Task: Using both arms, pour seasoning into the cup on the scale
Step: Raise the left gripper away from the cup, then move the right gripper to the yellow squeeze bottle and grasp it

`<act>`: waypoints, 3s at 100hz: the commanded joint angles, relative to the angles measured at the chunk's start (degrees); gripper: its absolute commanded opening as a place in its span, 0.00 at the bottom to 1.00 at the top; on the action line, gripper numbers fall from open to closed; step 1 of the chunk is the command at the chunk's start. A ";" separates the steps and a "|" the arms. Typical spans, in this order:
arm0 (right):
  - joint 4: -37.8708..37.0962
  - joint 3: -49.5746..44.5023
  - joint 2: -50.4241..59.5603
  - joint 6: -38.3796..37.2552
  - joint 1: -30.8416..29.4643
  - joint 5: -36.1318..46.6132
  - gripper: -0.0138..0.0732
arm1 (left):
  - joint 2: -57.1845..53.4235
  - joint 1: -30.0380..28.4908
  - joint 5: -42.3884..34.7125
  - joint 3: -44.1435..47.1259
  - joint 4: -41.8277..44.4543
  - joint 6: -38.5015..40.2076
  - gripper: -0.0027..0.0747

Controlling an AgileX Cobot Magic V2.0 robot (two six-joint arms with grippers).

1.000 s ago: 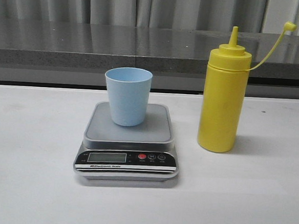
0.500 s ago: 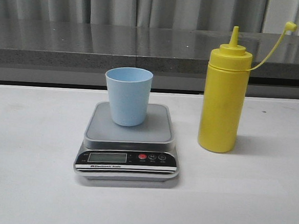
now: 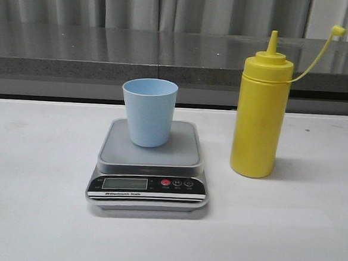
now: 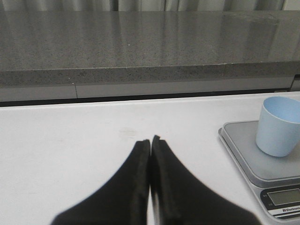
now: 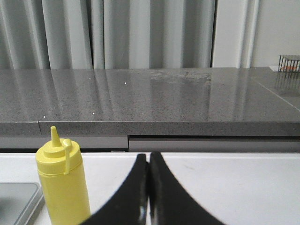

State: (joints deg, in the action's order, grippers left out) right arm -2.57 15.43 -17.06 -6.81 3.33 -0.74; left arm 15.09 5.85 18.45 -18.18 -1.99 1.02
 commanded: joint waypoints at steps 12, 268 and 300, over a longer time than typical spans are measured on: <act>-5.18 5.65 -15.41 -0.01 -0.46 12.80 0.08 | 0.51 -0.16 -4.56 -1.70 -0.50 0.10 0.01; -6.28 8.04 -83.26 0.11 13.18 74.31 0.89 | 0.51 -0.16 -4.56 -1.70 -0.50 0.10 0.01; -6.78 11.48 -86.28 0.11 13.18 75.20 0.89 | 0.51 -0.16 -4.56 -1.70 -0.50 0.10 0.01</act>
State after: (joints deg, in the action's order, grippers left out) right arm -8.98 25.26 -104.55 -7.42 16.53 65.09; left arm 15.09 5.85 18.45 -18.18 -1.99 1.02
